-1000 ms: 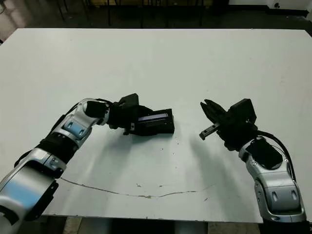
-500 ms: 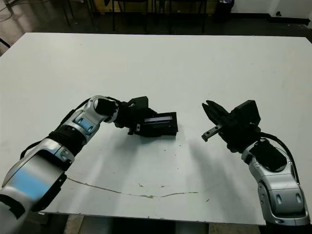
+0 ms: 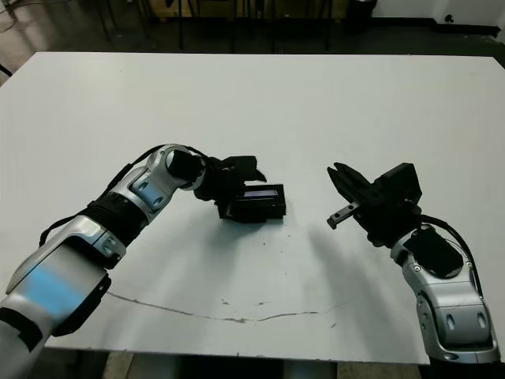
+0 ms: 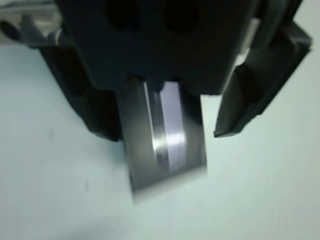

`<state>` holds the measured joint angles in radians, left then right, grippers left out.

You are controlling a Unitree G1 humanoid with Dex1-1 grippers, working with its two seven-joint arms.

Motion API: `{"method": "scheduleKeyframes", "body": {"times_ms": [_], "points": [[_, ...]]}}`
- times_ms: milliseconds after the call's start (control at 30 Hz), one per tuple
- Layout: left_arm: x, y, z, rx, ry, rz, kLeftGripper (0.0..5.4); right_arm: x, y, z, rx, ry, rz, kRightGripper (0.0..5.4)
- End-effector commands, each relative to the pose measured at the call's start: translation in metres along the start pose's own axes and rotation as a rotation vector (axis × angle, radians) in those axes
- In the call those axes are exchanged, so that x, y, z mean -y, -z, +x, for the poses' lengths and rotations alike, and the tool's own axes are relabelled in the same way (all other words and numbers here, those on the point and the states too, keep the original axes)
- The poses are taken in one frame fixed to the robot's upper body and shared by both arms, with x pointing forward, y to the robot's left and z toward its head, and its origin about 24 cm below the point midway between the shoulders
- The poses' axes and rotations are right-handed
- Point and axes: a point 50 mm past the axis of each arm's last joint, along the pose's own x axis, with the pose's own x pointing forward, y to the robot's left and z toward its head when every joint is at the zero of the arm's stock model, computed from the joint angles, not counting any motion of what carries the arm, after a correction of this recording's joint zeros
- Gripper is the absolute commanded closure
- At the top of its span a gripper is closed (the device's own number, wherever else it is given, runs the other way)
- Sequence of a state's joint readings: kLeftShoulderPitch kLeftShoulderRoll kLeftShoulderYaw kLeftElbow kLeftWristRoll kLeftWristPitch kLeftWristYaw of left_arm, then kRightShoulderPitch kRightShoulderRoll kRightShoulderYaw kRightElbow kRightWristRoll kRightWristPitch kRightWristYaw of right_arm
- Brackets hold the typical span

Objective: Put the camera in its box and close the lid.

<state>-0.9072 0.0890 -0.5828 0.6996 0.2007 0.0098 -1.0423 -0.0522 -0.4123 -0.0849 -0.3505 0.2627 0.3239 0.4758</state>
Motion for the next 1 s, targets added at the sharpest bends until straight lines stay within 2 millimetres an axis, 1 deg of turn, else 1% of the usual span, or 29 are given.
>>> {"method": "scheduleKeyframes", "body": {"times_ms": [33,433,600,800,1000], "points": [[0.04,0.047,0.013,-0.16,0.124,-0.141,0.01,0.0,0.003,-0.001,-0.033,0.006,-0.004,5.4],[0.044,0.053,-0.011,-0.096,0.149,-0.12,0.01,-0.001,0.003,-0.001,-0.032,0.005,-0.007,5.4],[0.042,0.053,-0.026,-0.038,0.113,-0.115,0.01,-0.001,0.004,0.001,-0.034,0.006,-0.008,5.4],[0.032,0.052,-0.058,0.076,-0.005,-0.127,0.01,-0.002,0.003,0.002,-0.043,0.008,-0.004,5.4],[0.023,0.051,-0.099,0.202,-0.175,-0.195,0.01,-0.002,0.004,0.003,-0.03,0.003,0.006,5.4]]}}
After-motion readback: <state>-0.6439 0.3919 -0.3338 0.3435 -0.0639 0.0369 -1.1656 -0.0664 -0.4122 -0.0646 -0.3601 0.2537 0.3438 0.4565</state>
